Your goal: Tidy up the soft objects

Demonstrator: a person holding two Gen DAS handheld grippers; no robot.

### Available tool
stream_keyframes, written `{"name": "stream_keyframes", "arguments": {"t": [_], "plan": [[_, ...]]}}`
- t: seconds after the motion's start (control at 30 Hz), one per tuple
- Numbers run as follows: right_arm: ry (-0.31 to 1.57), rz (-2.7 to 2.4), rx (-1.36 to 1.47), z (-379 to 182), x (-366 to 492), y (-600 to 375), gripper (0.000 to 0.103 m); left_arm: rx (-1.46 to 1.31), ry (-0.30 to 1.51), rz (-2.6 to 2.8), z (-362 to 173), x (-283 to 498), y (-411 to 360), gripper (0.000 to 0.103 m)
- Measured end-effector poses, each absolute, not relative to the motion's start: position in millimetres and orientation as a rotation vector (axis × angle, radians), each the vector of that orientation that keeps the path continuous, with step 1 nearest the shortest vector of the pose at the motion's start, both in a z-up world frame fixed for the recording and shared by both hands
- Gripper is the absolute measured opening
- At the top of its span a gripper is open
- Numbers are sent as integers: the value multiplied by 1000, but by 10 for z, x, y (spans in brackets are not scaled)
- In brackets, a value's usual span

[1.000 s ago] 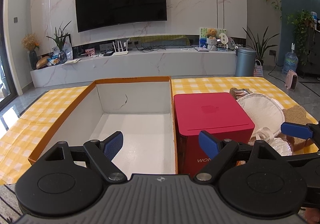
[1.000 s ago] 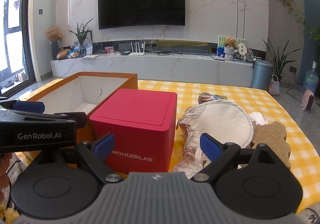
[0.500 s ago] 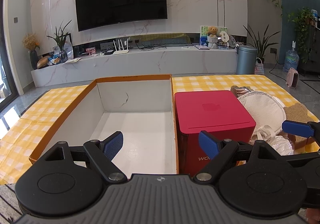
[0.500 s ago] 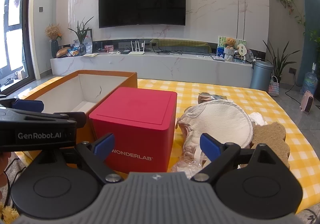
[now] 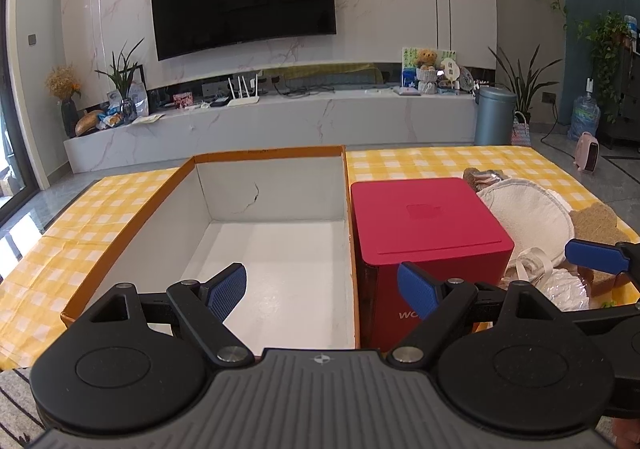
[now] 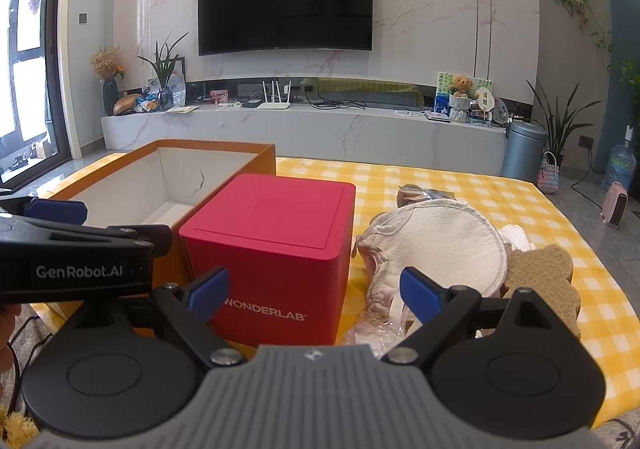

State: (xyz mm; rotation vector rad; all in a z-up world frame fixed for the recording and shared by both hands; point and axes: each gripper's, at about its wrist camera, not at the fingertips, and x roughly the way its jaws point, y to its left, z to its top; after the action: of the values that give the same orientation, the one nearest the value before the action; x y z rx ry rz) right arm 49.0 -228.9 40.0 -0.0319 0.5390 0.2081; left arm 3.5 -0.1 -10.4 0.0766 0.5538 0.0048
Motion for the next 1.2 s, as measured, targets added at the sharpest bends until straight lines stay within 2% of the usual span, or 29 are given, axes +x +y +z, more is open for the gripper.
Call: {"name": "stream_keyframes", "arguments": {"t": [0.83, 1.03, 1.2], "plan": [[515, 228, 6, 447, 493, -2368, 92, -3, 574, -44, 13, 46, 82, 100], [477, 174, 20, 617, 451, -2595, 95, -24, 498, -71, 168, -24, 47, 100], [474, 24, 129, 758, 500, -3090, 98, 109, 453, -105, 207, -76, -172, 100]]}}
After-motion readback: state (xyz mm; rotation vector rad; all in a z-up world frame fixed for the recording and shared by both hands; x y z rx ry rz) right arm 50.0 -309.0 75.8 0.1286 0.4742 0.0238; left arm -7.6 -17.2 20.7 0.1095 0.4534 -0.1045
